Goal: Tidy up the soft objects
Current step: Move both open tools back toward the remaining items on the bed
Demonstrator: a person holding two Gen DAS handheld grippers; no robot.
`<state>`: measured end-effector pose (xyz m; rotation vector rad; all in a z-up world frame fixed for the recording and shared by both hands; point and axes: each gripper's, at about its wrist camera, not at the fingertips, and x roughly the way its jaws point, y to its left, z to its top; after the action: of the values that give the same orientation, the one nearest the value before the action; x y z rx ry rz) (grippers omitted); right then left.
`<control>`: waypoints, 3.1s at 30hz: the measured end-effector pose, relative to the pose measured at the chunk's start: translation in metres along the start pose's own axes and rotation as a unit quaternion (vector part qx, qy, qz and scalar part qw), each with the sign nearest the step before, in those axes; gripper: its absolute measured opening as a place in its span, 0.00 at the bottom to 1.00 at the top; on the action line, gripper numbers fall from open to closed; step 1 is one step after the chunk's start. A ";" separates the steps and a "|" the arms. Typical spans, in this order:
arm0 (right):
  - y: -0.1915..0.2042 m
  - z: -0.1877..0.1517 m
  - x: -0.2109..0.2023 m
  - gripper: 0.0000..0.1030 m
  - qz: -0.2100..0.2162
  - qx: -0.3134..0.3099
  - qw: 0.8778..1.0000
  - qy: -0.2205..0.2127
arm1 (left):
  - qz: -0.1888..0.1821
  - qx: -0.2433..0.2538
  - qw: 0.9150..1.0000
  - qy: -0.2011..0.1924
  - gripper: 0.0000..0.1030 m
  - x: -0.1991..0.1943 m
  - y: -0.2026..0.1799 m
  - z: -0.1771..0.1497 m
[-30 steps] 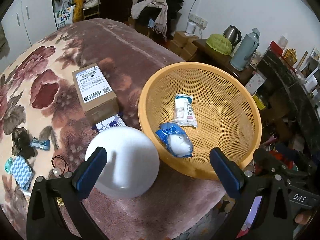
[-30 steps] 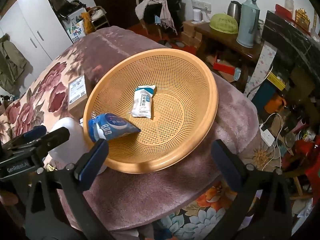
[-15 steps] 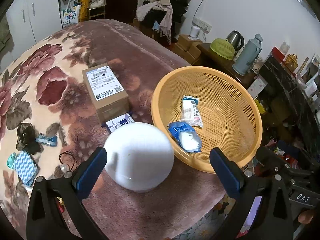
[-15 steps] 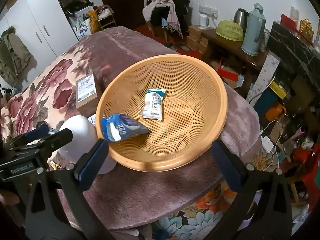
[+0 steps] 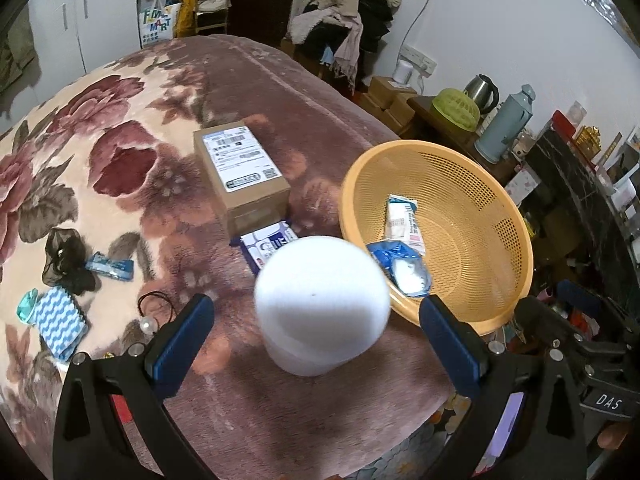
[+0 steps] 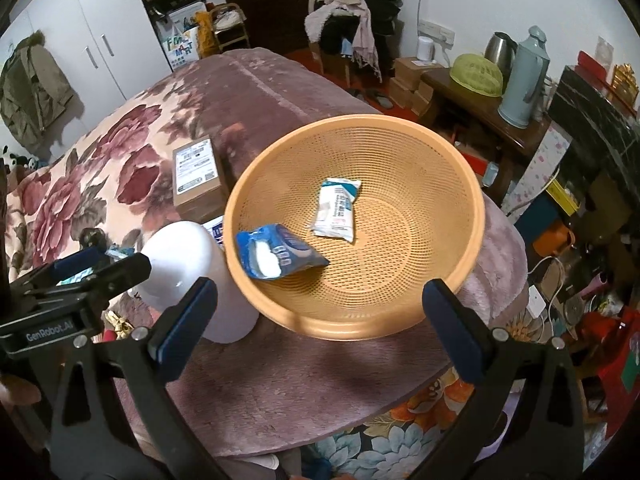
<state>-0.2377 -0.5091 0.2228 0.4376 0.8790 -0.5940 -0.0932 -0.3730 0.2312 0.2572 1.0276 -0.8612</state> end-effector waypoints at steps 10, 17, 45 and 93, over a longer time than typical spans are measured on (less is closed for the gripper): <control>0.031 0.000 -0.001 1.00 0.008 -0.027 1.000 0.001 | 0.007 -0.020 1.000 -0.007 1.00 -0.013 0.033 -0.005; 0.053 0.001 -0.001 1.00 0.013 -0.045 0.999 0.002 | 0.011 -0.035 0.999 -0.012 0.99 -0.020 0.055 -0.009; 0.136 -0.007 0.002 1.00 0.032 -0.110 0.993 0.005 | 0.032 -0.086 0.995 -0.026 0.99 -0.050 0.133 -0.032; 0.253 -0.068 0.057 1.00 0.086 -0.195 0.974 0.074 | 0.084 -0.185 0.979 -0.001 0.99 -0.045 0.278 -0.118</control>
<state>-0.0864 -0.2954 0.1669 0.1982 1.0624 -0.2216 0.0236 -0.1018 0.1536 0.0256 1.1251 -0.5051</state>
